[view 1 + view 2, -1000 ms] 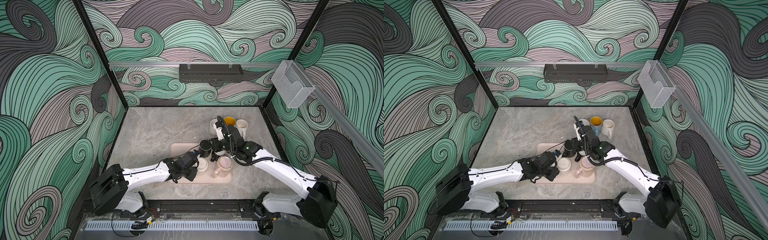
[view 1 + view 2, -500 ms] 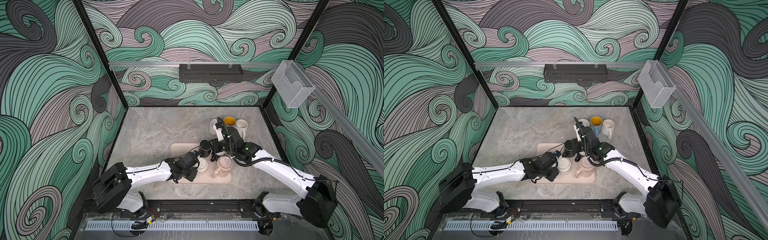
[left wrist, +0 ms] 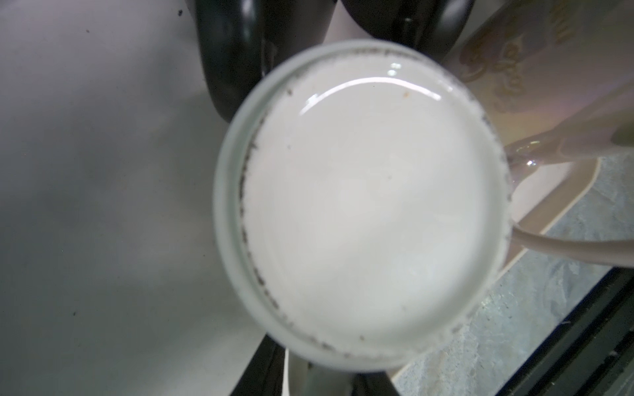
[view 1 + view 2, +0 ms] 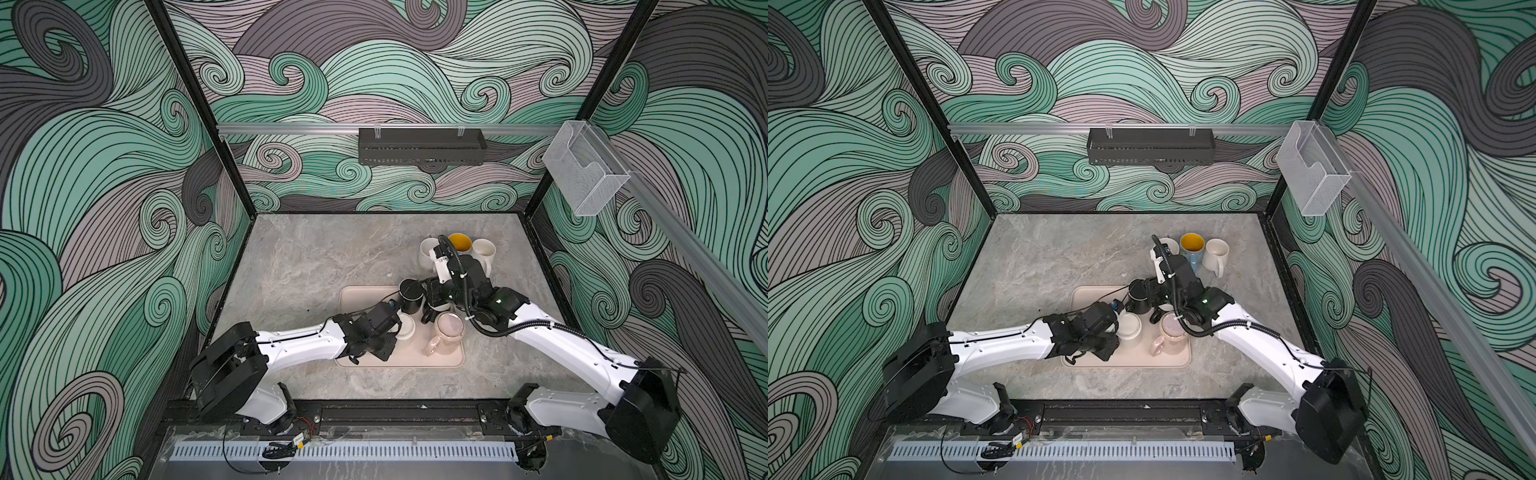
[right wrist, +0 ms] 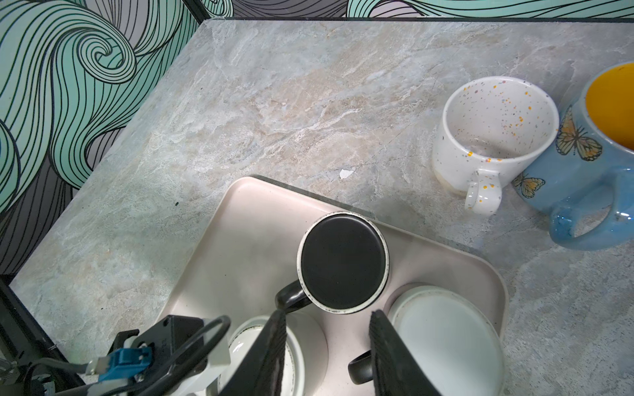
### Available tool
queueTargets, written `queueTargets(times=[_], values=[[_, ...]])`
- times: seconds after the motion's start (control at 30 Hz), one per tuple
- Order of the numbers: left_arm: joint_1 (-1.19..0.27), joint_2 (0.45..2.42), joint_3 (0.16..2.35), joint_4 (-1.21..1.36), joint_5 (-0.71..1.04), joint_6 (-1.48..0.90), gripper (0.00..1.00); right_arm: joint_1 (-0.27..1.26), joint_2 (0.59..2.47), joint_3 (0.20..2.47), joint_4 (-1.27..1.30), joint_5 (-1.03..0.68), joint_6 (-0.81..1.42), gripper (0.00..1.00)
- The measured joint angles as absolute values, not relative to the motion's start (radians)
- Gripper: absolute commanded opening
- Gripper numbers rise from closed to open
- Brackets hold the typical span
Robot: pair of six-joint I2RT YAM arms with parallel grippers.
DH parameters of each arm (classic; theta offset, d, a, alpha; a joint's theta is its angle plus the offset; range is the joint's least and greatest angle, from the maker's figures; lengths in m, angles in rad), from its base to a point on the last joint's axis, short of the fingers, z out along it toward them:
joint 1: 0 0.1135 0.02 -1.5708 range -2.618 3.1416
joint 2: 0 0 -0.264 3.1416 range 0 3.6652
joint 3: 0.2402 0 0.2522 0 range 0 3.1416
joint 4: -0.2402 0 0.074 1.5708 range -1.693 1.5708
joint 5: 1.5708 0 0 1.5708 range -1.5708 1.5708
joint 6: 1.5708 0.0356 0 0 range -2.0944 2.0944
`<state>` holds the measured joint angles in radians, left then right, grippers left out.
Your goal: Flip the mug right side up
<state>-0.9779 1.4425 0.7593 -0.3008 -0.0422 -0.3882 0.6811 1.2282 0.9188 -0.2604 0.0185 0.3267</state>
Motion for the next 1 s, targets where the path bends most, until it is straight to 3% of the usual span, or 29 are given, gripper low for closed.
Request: queueTargets(times=[0.6,1.0], values=[[-0.978,1.471,0.815,-0.322,-0.046,-0.355,0.26,0.68,1.196,0.884,-0.244,0.019,0.345,0.4],[-0.978,1.471,0.816,-0.329,-0.074,-0.347,0.17,0.68,1.193,0.876,-0.243,0.019,0.353,0.4]])
